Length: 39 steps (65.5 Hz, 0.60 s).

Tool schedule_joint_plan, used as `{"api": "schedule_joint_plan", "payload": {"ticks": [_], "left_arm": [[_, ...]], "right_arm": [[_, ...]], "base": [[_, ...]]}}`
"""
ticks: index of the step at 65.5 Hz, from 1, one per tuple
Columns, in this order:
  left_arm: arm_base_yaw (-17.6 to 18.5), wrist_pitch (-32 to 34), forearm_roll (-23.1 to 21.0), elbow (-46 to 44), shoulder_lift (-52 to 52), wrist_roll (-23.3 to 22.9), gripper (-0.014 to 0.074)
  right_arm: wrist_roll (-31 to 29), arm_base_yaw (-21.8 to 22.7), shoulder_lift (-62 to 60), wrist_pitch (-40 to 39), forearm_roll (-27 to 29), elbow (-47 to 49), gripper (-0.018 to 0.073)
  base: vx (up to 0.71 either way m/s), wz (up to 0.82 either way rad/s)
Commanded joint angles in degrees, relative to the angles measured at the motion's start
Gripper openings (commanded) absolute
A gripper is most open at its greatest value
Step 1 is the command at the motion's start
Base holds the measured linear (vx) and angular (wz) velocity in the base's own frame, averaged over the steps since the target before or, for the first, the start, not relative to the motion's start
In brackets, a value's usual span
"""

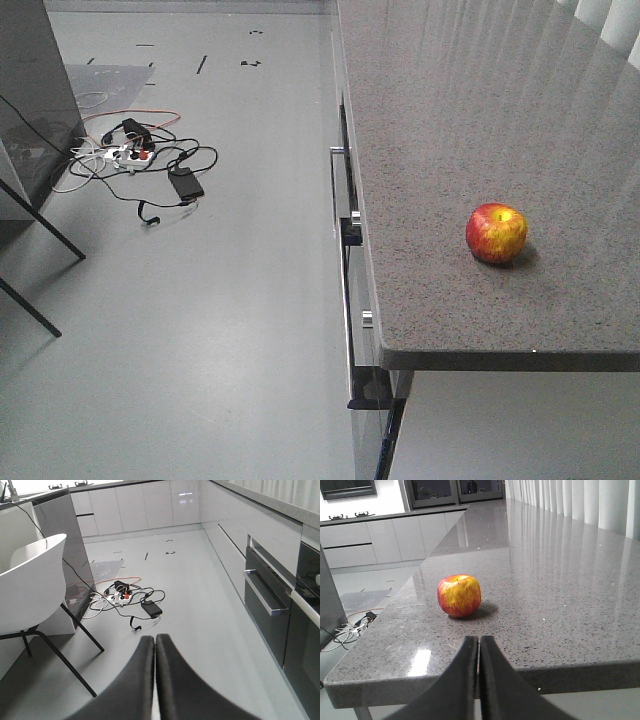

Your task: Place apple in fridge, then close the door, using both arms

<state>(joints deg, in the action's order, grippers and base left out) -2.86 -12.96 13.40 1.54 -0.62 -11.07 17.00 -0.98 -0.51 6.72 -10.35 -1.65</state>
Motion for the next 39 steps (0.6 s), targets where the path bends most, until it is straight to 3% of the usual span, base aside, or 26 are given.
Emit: {"api": "schedule_joint_plan", "payload": {"ticks": [1,39], "left_arm": [[0.2,4.3,-0.3,0.9,-0.9,-0.2,-0.0008],[0.2,4.3,-0.3,0.9,-0.9,-0.2,-0.0008]], "right_arm": [[-0.1,0.4,-0.4,-4.2,-0.8,-0.5,-0.0003],[-0.1,0.4,-0.4,-4.2,-0.8,-0.5,-0.0003]], "base": [[0.0,0.0],[0.0,0.0]]}}
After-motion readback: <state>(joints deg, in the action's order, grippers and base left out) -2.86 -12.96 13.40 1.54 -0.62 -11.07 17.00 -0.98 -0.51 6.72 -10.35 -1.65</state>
